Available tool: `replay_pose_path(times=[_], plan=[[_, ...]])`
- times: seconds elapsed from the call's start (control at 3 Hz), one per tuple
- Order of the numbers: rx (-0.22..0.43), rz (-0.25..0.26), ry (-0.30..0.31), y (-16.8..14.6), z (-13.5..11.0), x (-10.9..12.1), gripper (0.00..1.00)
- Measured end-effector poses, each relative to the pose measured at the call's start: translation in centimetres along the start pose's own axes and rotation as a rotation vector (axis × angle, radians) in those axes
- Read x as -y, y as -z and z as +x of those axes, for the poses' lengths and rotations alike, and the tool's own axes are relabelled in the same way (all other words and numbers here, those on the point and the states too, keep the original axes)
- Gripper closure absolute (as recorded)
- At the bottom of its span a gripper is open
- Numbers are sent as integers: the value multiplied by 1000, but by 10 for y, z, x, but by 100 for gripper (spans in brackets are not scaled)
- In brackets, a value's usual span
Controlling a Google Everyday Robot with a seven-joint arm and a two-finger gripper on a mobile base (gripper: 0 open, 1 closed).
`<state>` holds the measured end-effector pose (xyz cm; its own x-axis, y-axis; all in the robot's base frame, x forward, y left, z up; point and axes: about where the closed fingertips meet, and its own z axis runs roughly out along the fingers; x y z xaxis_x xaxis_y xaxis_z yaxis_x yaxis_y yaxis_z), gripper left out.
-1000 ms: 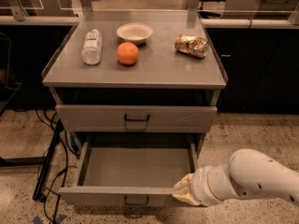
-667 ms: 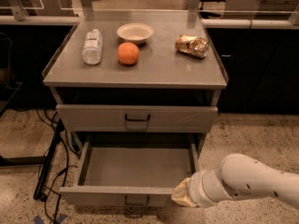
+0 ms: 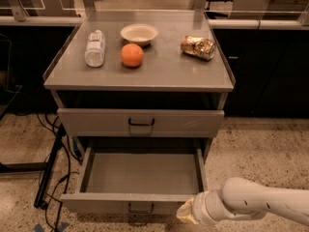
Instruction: Close middle drawer
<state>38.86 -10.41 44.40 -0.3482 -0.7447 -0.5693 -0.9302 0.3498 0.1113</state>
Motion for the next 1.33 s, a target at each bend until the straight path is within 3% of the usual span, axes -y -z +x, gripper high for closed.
replay_pose_path(times=[0.33, 1.33], plan=[[12, -15, -11, -29, 7, -4, 93], [12, -17, -14, -31, 7, -4, 27]])
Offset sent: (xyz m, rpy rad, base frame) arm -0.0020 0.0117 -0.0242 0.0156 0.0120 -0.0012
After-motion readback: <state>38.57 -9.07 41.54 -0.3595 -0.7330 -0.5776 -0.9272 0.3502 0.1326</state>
